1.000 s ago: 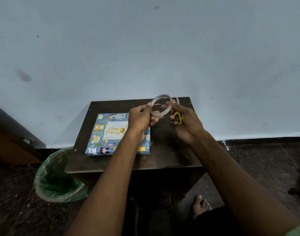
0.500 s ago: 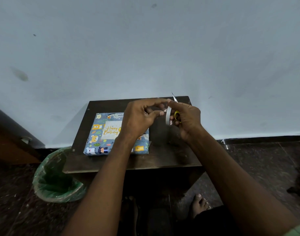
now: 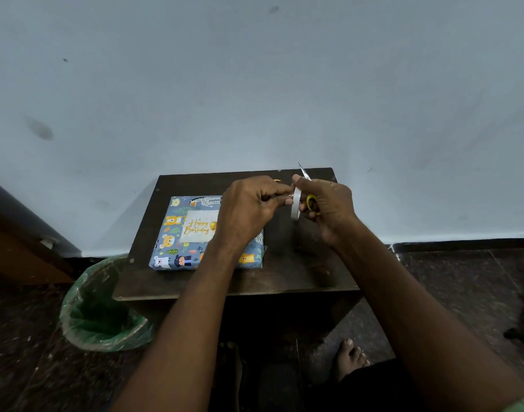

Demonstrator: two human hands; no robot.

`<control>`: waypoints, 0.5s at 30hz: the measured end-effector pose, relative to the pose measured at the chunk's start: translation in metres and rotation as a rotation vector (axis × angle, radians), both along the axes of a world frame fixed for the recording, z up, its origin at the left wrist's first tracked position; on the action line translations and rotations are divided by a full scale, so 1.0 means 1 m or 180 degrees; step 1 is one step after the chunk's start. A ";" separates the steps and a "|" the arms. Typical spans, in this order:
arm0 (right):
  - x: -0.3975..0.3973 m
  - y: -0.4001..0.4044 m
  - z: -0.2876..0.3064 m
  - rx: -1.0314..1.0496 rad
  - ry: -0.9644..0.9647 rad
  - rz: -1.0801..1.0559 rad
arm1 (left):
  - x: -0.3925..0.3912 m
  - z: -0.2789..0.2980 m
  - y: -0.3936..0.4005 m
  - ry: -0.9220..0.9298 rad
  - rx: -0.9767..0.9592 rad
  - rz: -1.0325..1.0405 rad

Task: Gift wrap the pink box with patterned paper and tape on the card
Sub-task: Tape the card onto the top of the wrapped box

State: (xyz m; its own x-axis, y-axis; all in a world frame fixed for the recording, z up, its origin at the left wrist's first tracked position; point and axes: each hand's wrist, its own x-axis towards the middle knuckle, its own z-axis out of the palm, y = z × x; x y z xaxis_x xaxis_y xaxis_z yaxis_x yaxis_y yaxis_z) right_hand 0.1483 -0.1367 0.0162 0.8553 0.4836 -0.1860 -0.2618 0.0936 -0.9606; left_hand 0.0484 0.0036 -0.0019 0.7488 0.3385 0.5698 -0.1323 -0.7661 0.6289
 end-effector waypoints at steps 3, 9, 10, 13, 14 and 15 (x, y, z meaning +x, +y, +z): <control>0.002 -0.002 -0.003 -0.0199 -0.0395 0.0075 | 0.001 0.000 0.002 0.0037 0.0055 -0.0018; 0.001 0.000 -0.003 -0.0298 -0.0859 -0.0007 | -0.002 0.001 -0.002 0.0388 -0.0265 0.0155; 0.000 0.000 -0.003 -0.0285 -0.0885 -0.0003 | -0.002 0.002 -0.003 0.0541 -0.0566 0.0123; 0.000 0.001 -0.002 -0.0247 -0.1009 0.0031 | -0.001 0.007 -0.003 0.0863 -0.1728 -0.0049; 0.000 0.000 -0.002 -0.0222 -0.1050 0.0045 | -0.001 0.008 -0.004 0.0898 -0.2149 -0.0071; 0.000 0.000 -0.002 -0.0206 -0.1101 0.0066 | -0.002 0.010 -0.006 0.0929 -0.2554 -0.0087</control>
